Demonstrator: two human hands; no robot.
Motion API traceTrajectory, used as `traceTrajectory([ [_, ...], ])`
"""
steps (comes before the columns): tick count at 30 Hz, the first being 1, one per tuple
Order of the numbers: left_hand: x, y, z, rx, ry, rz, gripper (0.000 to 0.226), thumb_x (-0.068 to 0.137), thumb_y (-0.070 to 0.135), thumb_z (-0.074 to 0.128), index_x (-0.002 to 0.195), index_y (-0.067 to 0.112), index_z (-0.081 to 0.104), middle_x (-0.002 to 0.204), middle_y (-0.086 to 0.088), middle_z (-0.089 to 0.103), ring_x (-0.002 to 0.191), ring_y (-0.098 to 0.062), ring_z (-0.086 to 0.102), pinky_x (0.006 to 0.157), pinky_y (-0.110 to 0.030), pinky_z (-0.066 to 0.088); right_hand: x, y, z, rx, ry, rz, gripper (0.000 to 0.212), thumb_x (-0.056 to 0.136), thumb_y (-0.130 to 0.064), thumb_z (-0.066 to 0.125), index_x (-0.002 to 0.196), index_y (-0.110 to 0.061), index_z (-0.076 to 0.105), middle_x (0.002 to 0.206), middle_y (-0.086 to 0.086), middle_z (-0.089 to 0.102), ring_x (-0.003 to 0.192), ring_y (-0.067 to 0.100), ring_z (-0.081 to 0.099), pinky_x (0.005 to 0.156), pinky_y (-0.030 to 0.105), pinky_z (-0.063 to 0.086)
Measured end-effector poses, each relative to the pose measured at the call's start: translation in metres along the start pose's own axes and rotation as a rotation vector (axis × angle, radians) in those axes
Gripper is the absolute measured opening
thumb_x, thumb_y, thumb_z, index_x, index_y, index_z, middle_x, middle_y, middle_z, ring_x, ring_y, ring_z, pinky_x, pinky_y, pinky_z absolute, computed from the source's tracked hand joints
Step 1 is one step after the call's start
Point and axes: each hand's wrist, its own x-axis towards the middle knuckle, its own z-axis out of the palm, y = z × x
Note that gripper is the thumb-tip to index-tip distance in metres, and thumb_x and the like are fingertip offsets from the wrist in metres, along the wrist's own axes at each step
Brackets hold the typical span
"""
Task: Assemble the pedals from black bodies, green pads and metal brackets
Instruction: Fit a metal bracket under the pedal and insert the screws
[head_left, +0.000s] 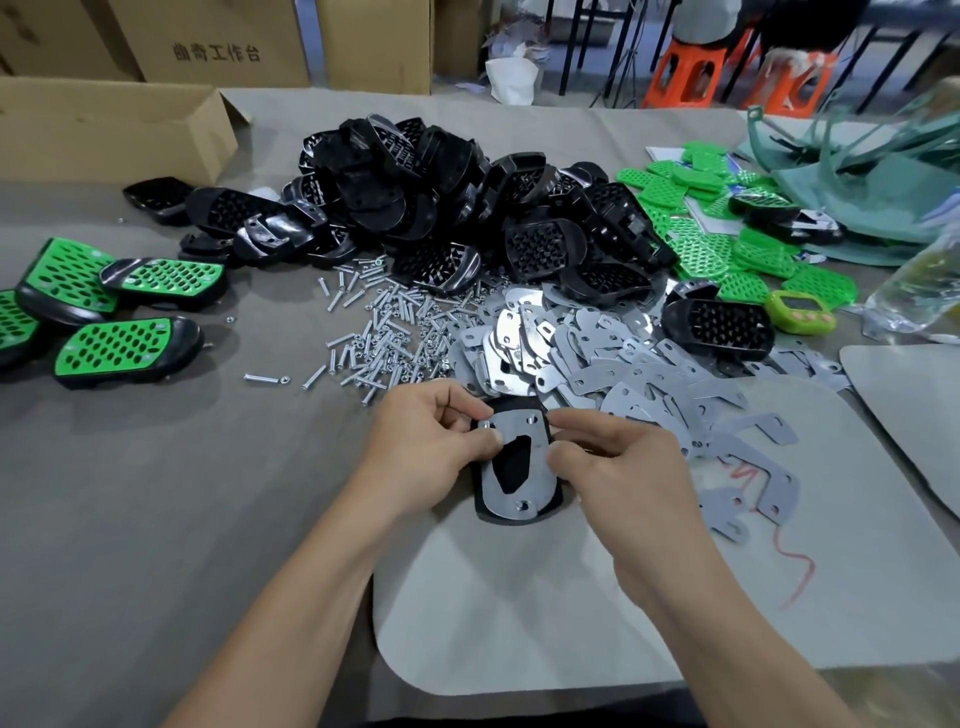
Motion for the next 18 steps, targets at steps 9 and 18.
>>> traceTrajectory([
  [9, -0.0060, -0.0016, -0.0009, -0.106, 0.052, 0.058, 0.025, 0.071, -0.006, 0.089, 0.072, 0.005, 0.066, 0.045, 0.008, 0.046, 0.039, -0.005, 0.042, 0.045, -0.015, 0.041, 0.0017, -0.0022, 0.0088, 0.131, 0.067, -0.127, 0.042, 0.071, -0.001, 0.078, 0.085, -0.040, 0.079, 0.082, -0.018, 0.077, 0.087, -0.003, 0.073, 0.078, 0.022, 0.054],
  [18, -0.0074, -0.0047, 0.0001, -0.072, 0.070, 0.071, 0.026, 0.069, 0.003, 0.093, 0.069, 0.011, 0.068, 0.047, 0.008, 0.043, 0.043, -0.010, 0.034, 0.045, -0.018, 0.033, 0.0027, 0.0051, 0.0088, 0.253, 0.060, -0.012, 0.028, 0.076, 0.003, 0.077, 0.084, -0.023, 0.080, 0.081, -0.008, 0.078, 0.079, 0.007, 0.074, 0.070, 0.023, 0.051],
])
